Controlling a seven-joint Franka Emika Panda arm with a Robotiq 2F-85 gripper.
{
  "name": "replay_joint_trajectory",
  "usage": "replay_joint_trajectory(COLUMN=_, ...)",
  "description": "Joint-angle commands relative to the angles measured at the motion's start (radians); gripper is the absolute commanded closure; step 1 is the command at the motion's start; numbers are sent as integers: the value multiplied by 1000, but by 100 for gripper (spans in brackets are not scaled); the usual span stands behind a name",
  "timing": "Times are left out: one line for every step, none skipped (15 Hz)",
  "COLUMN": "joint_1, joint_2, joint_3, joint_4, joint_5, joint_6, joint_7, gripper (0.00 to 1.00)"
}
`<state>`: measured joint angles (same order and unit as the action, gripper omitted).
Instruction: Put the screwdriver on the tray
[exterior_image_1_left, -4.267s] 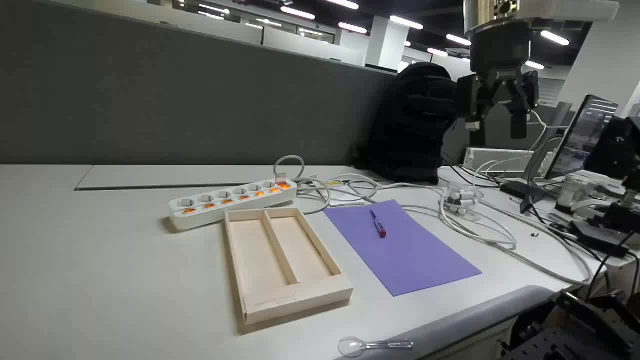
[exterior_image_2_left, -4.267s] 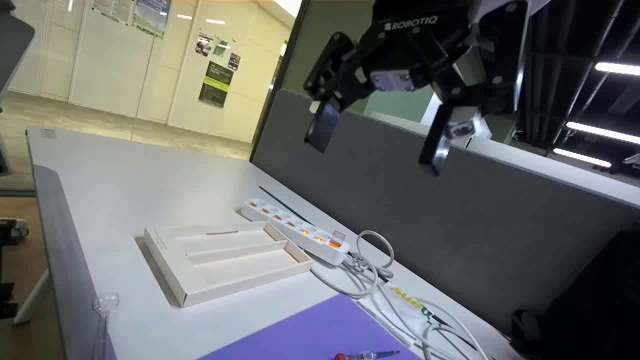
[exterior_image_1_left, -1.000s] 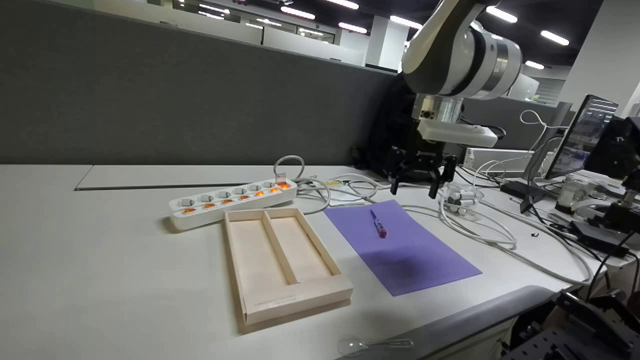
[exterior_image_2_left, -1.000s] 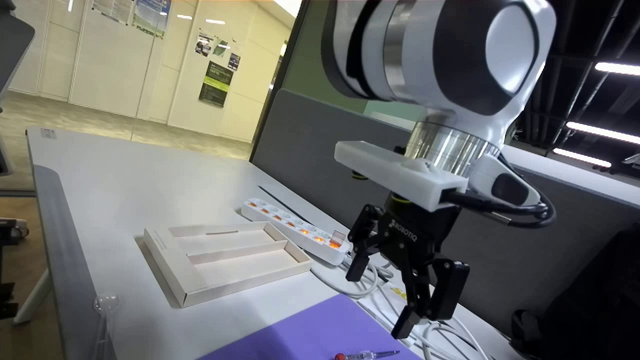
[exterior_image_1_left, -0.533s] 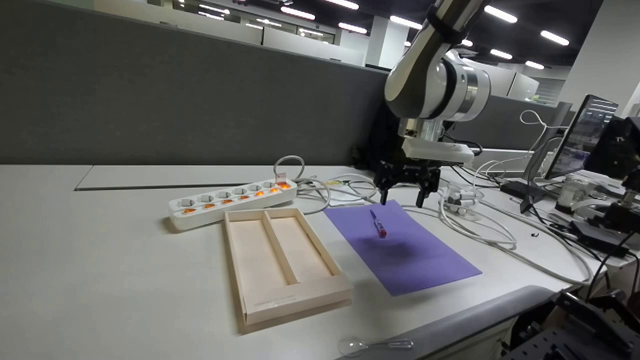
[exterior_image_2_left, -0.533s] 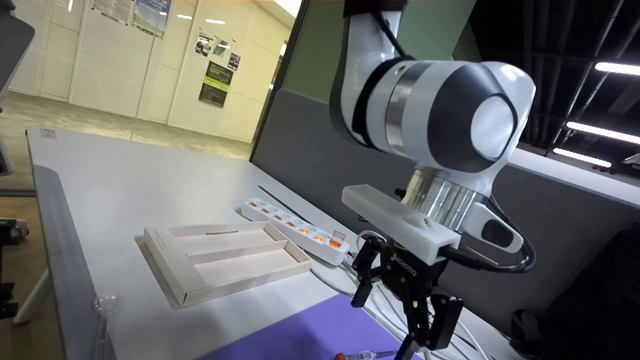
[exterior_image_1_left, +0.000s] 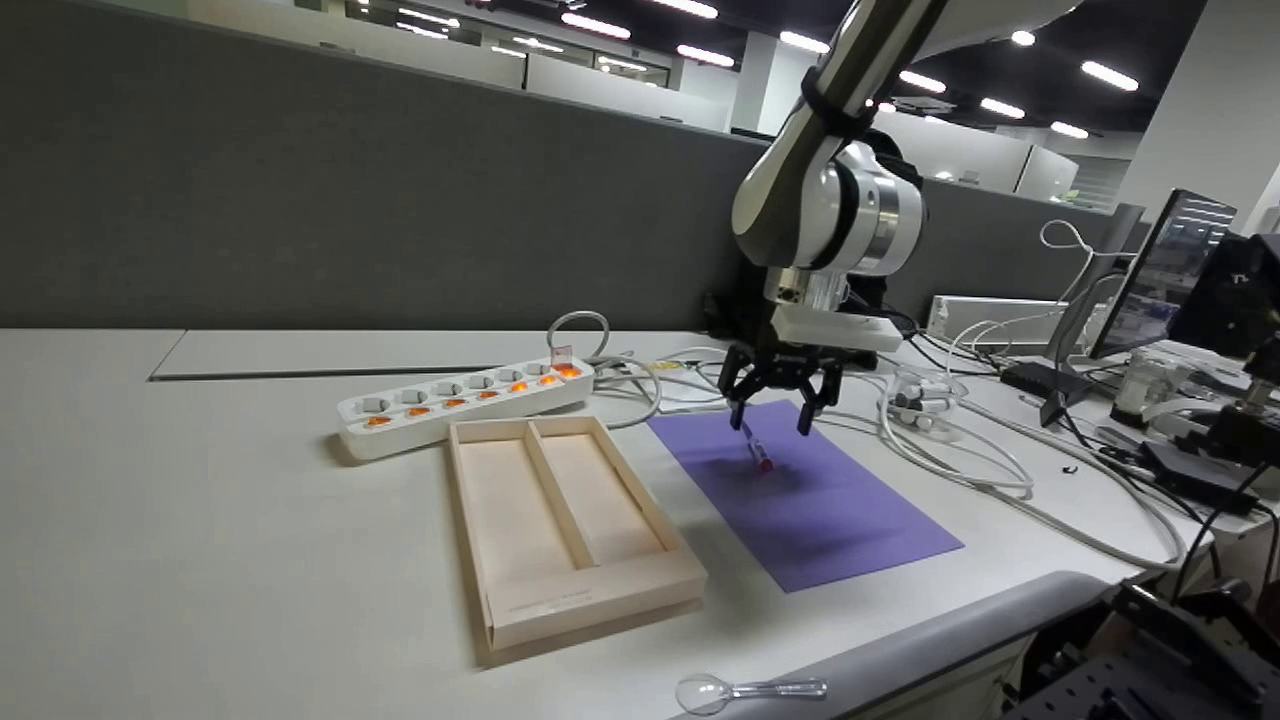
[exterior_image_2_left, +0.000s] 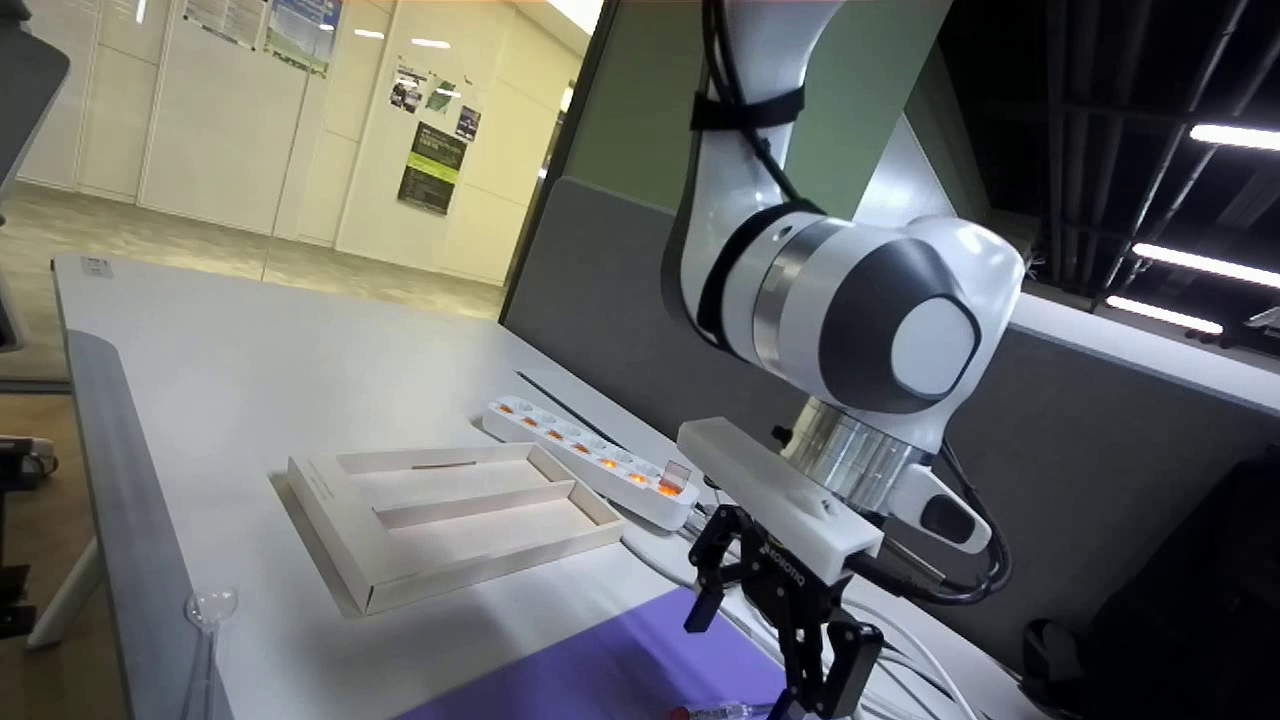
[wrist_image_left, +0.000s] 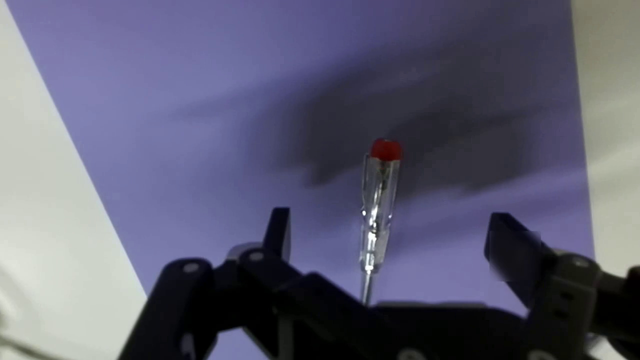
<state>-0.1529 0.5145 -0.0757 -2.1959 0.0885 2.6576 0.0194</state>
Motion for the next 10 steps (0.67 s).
replay_joint_trajectory(joint_1=12, joint_2=55, joint_3=-6, joint_4=46, joint_5=1, joint_6=30, joint_7=17, gripper=0)
replay_joint_trajectory(joint_1=15, joint_2=65, joint_3=-7, joint_4=49, joint_5=0, joint_6=44, joint_7=20, gripper=0)
replay_joint_trajectory(joint_1=17, joint_2=73, joint_3=-9, joint_4=52, joint_5=-1, joint_6=52, joint_7=22, gripper=0)
replay_joint_trajectory(joint_1=16, joint_2=79, joint_3=-9, joint_4=53, joint_5=1, joint_6=61, joint_7=24, gripper=0)
replay_joint_trajectory(joint_1=14, joint_2=84, joint_3=-6, joint_4=54, joint_5=4, joint_6=70, joint_7=21, gripper=25)
replay_joint_trajectory(joint_1=14, joint_2=89, joint_3=-7, joint_4=53, joint_5=5, joint_6=80, joint_7=23, gripper=26)
replay_joint_trajectory(joint_1=13, joint_2=93, joint_3=-6, joint_4=54, joint_5=6, joint_6=85, joint_7=23, gripper=32)
replay_joint_trajectory(joint_1=12, joint_2=97, joint_3=-5, joint_4=54, joint_5=7, joint_6=91, joint_7=23, gripper=40)
replay_joint_trajectory(joint_1=10, joint_2=99, joint_3=-3, joint_4=54, joint_5=9, joint_6=94, joint_7=21, gripper=47)
replay_joint_trajectory(joint_1=9, joint_2=100, joint_3=-2, joint_4=53, joint_5=10, joint_6=97, joint_7=21, gripper=54)
